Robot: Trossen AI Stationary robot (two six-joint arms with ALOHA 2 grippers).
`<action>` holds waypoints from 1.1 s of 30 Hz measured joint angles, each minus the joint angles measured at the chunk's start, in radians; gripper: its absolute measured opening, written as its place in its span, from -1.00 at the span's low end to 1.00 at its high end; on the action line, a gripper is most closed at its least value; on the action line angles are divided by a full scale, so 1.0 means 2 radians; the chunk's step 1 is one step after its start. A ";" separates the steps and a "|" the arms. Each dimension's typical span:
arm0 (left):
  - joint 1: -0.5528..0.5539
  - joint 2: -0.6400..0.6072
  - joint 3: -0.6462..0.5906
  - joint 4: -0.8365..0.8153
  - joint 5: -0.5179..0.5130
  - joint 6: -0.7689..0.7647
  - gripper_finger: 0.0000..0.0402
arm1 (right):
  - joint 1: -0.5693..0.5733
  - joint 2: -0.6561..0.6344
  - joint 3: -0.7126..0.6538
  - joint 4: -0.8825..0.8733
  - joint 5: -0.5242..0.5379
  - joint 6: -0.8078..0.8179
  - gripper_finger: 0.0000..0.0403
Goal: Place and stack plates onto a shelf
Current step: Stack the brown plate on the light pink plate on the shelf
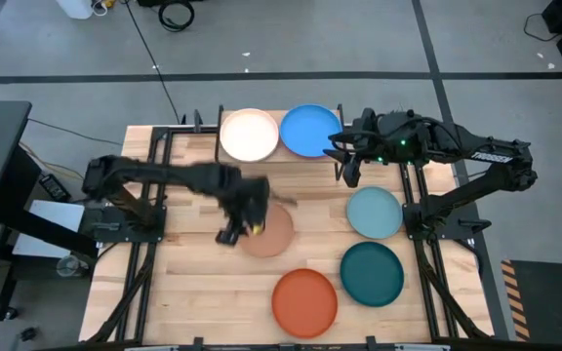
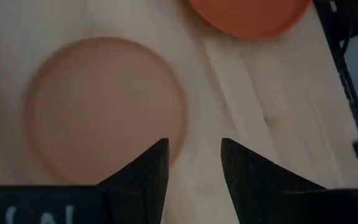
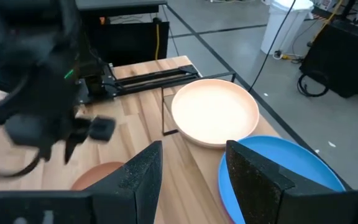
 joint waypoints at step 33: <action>-0.089 0.001 -0.286 0.342 -0.143 -0.025 -0.46 | 0.034 0.000 0.000 0.001 0.001 0.059 -0.09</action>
